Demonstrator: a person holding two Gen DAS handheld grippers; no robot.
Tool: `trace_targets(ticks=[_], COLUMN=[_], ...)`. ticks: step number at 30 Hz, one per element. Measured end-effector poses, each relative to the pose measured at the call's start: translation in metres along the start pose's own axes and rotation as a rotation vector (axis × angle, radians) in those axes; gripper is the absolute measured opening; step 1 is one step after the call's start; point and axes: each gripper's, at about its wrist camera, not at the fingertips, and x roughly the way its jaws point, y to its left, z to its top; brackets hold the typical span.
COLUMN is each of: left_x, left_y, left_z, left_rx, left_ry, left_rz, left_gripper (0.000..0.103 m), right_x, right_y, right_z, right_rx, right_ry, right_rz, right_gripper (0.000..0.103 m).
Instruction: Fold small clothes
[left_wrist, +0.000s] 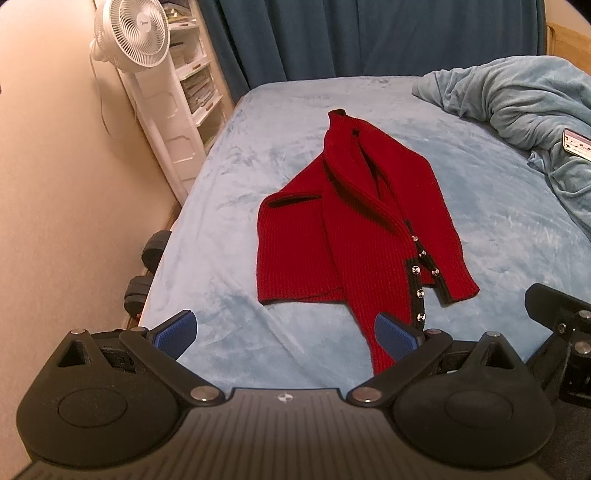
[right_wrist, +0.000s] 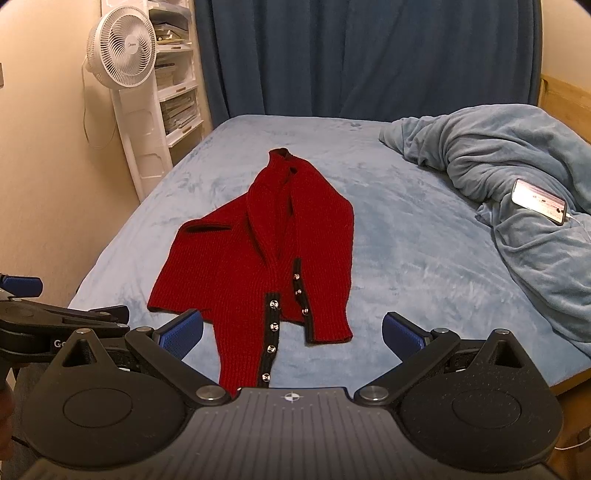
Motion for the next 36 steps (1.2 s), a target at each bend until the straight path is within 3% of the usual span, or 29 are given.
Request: trace_targets(ticks=[36], left_x=[-0.0040], left_y=[-0.0035], left_z=[0.0009], left_rx=[0.008], left_ry=[0.011], left_rz=[0.015], left_gripper=[0.103], right_x=[-0.0039], right_y=[0.0048], right_z=[0.0022], right_rx=[-0.030], right_ry=[0.004], right_rz=[0.004], right_gripper=[0.102])
